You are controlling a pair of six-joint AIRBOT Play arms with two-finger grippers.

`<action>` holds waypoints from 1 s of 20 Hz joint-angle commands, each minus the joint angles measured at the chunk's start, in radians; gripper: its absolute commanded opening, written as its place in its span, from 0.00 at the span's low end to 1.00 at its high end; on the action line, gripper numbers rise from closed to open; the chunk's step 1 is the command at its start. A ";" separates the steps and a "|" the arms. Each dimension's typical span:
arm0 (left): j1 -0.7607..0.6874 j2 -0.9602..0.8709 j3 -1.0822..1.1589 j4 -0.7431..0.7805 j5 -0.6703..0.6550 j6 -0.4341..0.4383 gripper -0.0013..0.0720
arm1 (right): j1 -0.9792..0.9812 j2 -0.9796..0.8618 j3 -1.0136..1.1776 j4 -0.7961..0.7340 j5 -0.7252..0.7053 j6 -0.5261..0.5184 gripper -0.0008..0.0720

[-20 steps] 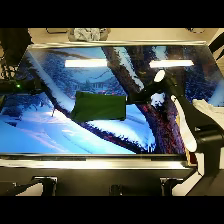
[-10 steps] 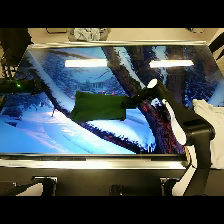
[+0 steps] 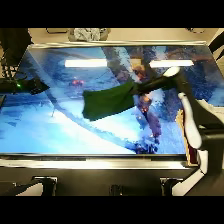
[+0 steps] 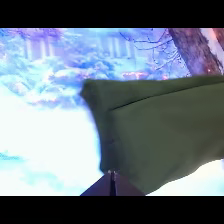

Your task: Fold the shirts.

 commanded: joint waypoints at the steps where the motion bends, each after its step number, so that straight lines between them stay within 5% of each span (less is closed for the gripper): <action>1: 0.000 0.000 0.000 0.000 0.000 0.000 0.05 | -0.179 0.161 0.036 -0.072 0.075 0.060 0.06; 11: 0.000 0.000 0.000 0.000 0.000 0.000 0.05 | -0.739 0.440 0.037 -0.090 0.143 0.200 0.06; 20: 0.000 0.000 0.000 0.001 0.011 0.019 0.05 | -1.117 0.560 0.037 -0.112 0.454 0.227 0.07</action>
